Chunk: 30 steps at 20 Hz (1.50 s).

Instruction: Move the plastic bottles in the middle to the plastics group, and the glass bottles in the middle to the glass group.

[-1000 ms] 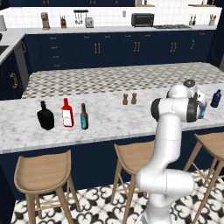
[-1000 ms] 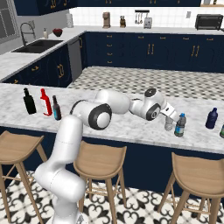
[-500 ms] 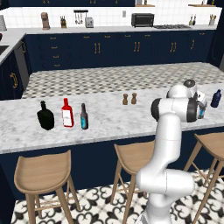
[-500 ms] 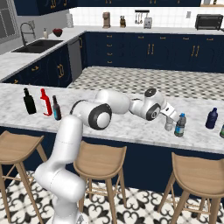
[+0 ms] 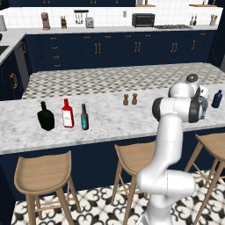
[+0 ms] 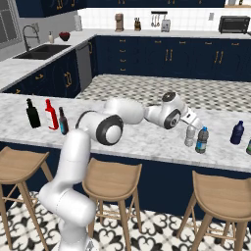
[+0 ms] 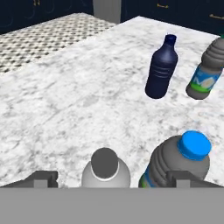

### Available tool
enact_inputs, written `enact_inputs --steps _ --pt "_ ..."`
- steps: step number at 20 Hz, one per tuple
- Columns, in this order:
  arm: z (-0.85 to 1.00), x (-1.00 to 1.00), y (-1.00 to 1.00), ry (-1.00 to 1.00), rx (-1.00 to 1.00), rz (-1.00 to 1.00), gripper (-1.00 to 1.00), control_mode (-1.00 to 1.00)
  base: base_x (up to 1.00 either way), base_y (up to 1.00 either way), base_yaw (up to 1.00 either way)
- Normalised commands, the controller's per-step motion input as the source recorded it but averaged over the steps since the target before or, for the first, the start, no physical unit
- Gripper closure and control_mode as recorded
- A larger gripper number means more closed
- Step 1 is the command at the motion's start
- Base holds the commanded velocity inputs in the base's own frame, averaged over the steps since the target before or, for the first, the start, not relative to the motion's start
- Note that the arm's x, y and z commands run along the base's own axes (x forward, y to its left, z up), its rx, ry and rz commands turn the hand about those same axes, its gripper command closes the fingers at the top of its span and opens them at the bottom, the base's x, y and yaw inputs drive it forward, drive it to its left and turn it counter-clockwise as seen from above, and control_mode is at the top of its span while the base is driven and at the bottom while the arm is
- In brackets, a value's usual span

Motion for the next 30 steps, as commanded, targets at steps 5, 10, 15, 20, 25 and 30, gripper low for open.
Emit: enact_inputs --steps 5,10,15,20,25,30 --pt "0.78 -0.18 0.32 0.0 0.0 0.01 -1.0 -1.0 0.0 0.0 0.0" --pt "0.21 -0.59 1.0 0.03 -0.14 0.05 -1.0 -1.0 0.0 0.0 0.0" --pt "0.0 -0.91 0.57 0.0 -0.03 0.31 -1.0 -1.0 0.0 0.0 0.0" --pt "0.0 -0.8 0.43 -0.01 -0.01 0.31 -1.0 -1.0 0.0 0.0 0.0" --pt "0.04 -0.77 0.28 -0.04 0.0 0.29 -1.0 -1.0 0.0 0.0 0.0" --pt "0.08 -0.84 0.46 -0.13 0.0 0.21 -1.0 -1.0 0.0 0.0 0.0"
